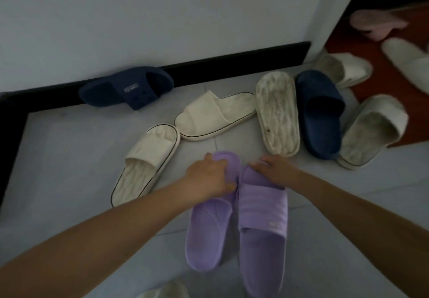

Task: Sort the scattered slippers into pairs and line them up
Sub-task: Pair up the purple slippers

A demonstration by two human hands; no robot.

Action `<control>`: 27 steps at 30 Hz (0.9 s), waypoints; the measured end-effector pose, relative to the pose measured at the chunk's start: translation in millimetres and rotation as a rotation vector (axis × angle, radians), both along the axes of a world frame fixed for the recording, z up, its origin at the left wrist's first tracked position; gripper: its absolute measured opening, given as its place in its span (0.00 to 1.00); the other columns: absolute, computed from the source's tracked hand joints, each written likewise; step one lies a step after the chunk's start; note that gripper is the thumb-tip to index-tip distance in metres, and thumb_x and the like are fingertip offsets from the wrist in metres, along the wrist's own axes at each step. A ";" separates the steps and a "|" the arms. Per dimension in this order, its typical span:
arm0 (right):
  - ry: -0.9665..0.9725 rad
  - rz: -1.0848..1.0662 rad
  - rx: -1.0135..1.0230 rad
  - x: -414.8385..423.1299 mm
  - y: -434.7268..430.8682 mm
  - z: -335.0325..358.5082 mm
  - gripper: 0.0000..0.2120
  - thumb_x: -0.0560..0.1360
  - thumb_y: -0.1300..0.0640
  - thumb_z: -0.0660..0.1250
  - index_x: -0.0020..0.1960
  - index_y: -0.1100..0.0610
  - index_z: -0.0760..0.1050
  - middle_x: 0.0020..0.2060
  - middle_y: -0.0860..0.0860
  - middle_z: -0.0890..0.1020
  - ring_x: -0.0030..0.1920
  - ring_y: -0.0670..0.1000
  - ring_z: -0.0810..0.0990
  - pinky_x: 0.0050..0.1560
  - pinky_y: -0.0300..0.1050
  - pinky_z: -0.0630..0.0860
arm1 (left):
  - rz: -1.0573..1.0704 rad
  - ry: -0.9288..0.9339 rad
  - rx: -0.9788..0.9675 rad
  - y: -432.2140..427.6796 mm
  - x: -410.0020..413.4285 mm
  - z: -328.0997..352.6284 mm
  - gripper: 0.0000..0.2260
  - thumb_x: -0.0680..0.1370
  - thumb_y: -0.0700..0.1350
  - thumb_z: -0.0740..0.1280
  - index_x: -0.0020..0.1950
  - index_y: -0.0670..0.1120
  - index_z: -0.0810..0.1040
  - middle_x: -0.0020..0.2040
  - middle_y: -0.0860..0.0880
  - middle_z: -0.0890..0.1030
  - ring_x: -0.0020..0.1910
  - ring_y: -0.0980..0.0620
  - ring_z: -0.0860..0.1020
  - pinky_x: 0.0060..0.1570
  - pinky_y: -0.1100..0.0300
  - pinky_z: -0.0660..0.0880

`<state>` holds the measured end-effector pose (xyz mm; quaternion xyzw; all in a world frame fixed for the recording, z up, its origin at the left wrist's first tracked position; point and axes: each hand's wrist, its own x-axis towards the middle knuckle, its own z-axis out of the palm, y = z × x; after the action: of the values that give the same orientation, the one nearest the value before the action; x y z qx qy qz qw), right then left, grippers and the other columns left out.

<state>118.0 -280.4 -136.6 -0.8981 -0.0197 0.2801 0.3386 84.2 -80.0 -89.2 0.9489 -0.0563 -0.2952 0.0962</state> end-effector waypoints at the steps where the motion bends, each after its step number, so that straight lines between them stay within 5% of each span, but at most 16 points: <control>1: -0.020 -0.012 0.000 -2.0 -0.1 -2.4 0.18 0.76 0.47 0.64 0.30 0.54 0.67 0.29 0.51 0.72 0.35 0.51 0.71 0.33 0.41 0.62 | -0.020 -0.004 0.027 -0.4 2.6 -2.0 0.26 0.68 0.65 0.65 0.62 0.55 0.70 0.59 0.43 0.70 0.56 0.39 0.75 0.48 0.56 0.67; 4: -0.076 0.030 -0.088 -3.3 -8.8 -8.3 0.09 0.74 0.49 0.66 0.41 0.55 0.76 0.41 0.53 0.80 0.45 0.54 0.77 0.42 0.44 0.69 | -0.165 -0.038 0.098 2.7 10.4 -7.1 0.31 0.65 0.68 0.66 0.63 0.53 0.69 0.61 0.45 0.72 0.61 0.42 0.70 0.56 0.51 0.69; 6: -0.178 0.078 -0.217 -8.0 -15.0 -9.6 0.13 0.74 0.51 0.65 0.55 0.56 0.76 0.53 0.55 0.78 0.55 0.57 0.75 0.53 0.48 0.73 | -0.225 -0.012 0.075 3.9 11.1 -11.1 0.32 0.64 0.67 0.68 0.61 0.49 0.69 0.61 0.46 0.73 0.61 0.43 0.70 0.55 0.51 0.69; 9: -0.319 0.099 -0.171 -24.2 -14.3 -6.1 0.15 0.73 0.44 0.64 0.55 0.51 0.74 0.51 0.52 0.76 0.52 0.55 0.75 0.50 0.46 0.71 | -0.135 0.061 -0.025 4.1 6.7 -16.8 0.30 0.64 0.65 0.70 0.56 0.48 0.71 0.57 0.47 0.78 0.54 0.44 0.76 0.45 0.56 0.70; 12: -0.104 0.252 -0.105 -42.6 -4.9 -9.6 0.26 0.67 0.33 0.62 0.60 0.45 0.67 0.56 0.51 0.77 0.53 0.54 0.76 0.50 0.45 0.70 | -0.106 0.039 -0.089 1.6 3.7 -17.2 0.20 0.65 0.64 0.69 0.45 0.50 0.74 0.43 0.52 0.78 0.42 0.51 0.77 0.36 0.62 0.66; 15: -0.020 0.361 -0.022 -50.7 9.7 -14.6 0.30 0.71 0.43 0.65 0.70 0.42 0.59 0.59 0.52 0.77 0.57 0.54 0.77 0.53 0.41 0.70 | -0.066 0.069 -0.178 -6.5 1.7 -18.6 0.14 0.71 0.59 0.68 0.36 0.49 0.72 0.33 0.54 0.72 0.36 0.51 0.73 0.30 0.66 0.62; 18: 0.065 0.431 0.001 -51.4 12.7 -9.9 0.26 0.70 0.47 0.65 0.67 0.44 0.64 0.51 0.50 0.80 0.50 0.52 0.79 0.50 0.45 0.74 | -0.045 0.137 -0.237 -17.6 -2.8 -21.3 0.19 0.73 0.55 0.68 0.29 0.46 0.68 0.26 0.53 0.69 0.30 0.52 0.69 0.26 0.71 0.64; 19: 0.084 0.428 -0.019 -51.9 7.1 -6.9 0.25 0.68 0.47 0.66 0.64 0.46 0.67 0.50 0.50 0.80 0.49 0.52 0.78 0.49 0.45 0.74 | -0.015 0.163 -0.262 -23.0 -3.1 -21.4 0.18 0.73 0.52 0.69 0.28 0.45 0.70 0.25 0.52 0.70 0.29 0.52 0.68 0.29 0.62 0.66; 20: 0.082 0.425 -0.042 -53.2 -0.9 -4.0 0.22 0.67 0.46 0.66 0.60 0.48 0.70 0.48 0.50 0.79 0.48 0.52 0.78 0.47 0.44 0.72 | 0.018 0.181 -0.291 -29.6 -2.5 -19.7 0.14 0.72 0.49 0.70 0.30 0.43 0.74 0.27 0.49 0.73 0.30 0.51 0.69 0.35 0.53 0.73; 24: 0.103 0.356 -0.109 -61.3 -48.7 8.5 0.14 0.72 0.40 0.62 0.47 0.50 0.72 0.44 0.48 0.76 0.43 0.50 0.74 0.45 0.43 0.66 | 0.101 0.136 -0.483 -65.4 3.7 -7.4 0.04 0.71 0.41 0.72 0.42 0.43 0.79 0.39 0.44 0.80 0.37 0.51 0.76 0.42 0.57 0.73; 27: 0.135 0.170 -0.194 -67.7 -92.5 18.7 0.21 0.72 0.31 0.55 0.37 0.48 0.68 0.41 0.47 0.74 0.43 0.51 0.73 0.47 0.45 0.67 | 0.122 0.110 -0.623 -101.9 5.9 0.4 0.04 0.72 0.39 0.71 0.45 0.43 0.79 0.42 0.44 0.81 0.41 0.49 0.79 0.46 0.58 0.75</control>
<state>50.2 -372.9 -117.9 -0.9009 -0.0456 0.3680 0.2257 90.1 -181.9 -88.9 0.8580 -0.0820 -0.3081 0.4026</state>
